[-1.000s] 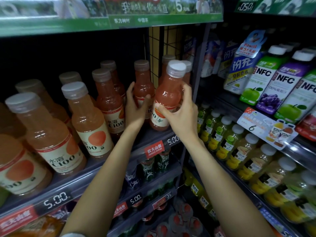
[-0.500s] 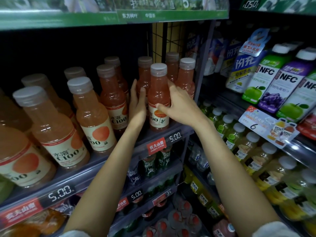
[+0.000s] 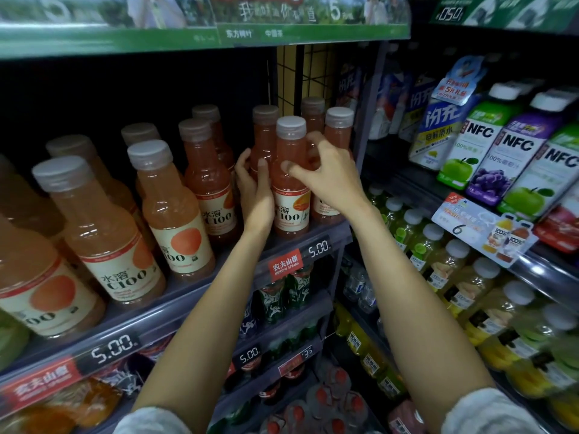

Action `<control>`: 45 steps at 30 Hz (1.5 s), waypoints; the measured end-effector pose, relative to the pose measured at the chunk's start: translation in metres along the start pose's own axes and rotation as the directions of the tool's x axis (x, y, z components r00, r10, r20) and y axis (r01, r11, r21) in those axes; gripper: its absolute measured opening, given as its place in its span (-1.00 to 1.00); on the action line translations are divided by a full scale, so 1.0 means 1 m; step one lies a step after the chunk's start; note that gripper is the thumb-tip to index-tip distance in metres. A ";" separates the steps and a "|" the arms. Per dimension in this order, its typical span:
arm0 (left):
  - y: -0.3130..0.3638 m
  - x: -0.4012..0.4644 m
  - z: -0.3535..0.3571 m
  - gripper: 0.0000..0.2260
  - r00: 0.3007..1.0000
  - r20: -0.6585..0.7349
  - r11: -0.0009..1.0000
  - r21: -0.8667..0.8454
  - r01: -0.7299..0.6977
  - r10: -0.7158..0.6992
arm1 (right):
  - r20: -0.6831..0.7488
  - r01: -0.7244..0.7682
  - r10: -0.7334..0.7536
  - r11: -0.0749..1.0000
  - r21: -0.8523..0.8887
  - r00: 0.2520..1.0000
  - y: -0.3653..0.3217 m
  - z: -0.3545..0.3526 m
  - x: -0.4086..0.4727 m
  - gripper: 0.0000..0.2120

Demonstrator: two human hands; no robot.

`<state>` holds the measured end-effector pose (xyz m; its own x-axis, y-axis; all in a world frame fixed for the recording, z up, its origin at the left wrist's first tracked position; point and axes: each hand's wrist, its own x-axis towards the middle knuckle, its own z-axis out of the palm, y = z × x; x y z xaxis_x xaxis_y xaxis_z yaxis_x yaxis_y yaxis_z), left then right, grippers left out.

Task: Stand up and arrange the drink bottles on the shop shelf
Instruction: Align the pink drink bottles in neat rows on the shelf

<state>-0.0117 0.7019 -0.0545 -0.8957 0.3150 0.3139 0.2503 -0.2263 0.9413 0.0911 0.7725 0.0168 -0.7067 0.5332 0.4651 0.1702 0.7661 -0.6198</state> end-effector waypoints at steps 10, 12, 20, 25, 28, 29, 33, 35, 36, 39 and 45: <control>-0.005 0.007 0.007 -0.68 0.998 -0.042 0.997 0.062 -0.040 0.043 | -0.028 0.001 -0.002 0.999 -0.044 1.000 -0.001 0.001 -0.004 -0.47; -0.003 0.003 0.006 -0.63 0.999 -0.026 0.998 0.048 -0.037 0.038 | -0.049 -0.006 0.002 0.998 -0.067 0.999 -0.001 0.003 -0.008 -0.48; 0.041 -0.062 -0.034 -0.69 0.968 0.079 0.940 0.234 -0.249 0.237 | -0.471 0.266 -0.204 0.962 0.068 0.858 -0.005 0.012 -0.057 -0.81; 0.062 -0.078 -0.083 -0.79 0.673 0.076 0.446 0.694 -0.565 0.735 | -0.282 0.374 -0.313 0.906 0.197 0.907 -0.028 0.046 -0.045 -0.75; 0.059 -0.068 -0.109 -0.70 0.618 0.024 0.320 0.839 -0.440 0.786 | -0.103 0.322 -0.306 0.923 0.212 0.946 -0.047 0.069 -0.026 -0.54; 0.057 -0.066 -0.116 -0.65 0.634 0.024 0.308 0.860 -0.408 0.773 | -0.050 0.295 -0.291 0.934 0.200 0.955 -0.052 0.076 -0.019 -0.46; 0.051 -0.068 -0.127 -0.55 0.725 0.088 0.256 0.901 -0.350 0.683 | 0.122 0.127 -0.156 0.969 0.214 0.980 -0.060 0.093 0.003 -0.29; 0.050 -0.069 -0.128 -0.58 0.740 0.102 0.255 0.900 -0.354 0.665 | 0.171 0.089 -0.122 0.978 0.187 0.978 -0.058 0.098 0.009 -0.30; 0.050 -0.070 -0.128 -0.60 0.746 0.100 0.264 0.897 -0.354 0.658 | 0.180 0.080 -0.113 0.980 0.181 0.977 -0.058 0.100 0.009 -0.32; 0.053 -0.074 -0.127 -0.59 0.760 0.072 0.311 0.885 -0.348 0.646 | 0.133 0.076 -0.105 0.976 0.205 0.986 -0.055 0.101 0.002 -0.37; 0.057 -0.091 -0.110 -0.71 0.629 0.077 0.406 0.702 -0.586 0.773 | -0.072 0.096 -0.080 0.961 0.258 0.994 -0.043 0.078 -0.047 -0.39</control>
<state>0.0437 0.5590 -0.0427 -0.3415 0.0946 0.9351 0.8840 0.3702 0.2854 0.0635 0.6863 -0.0282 -0.6669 0.4942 0.5576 -0.0816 0.6954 -0.7140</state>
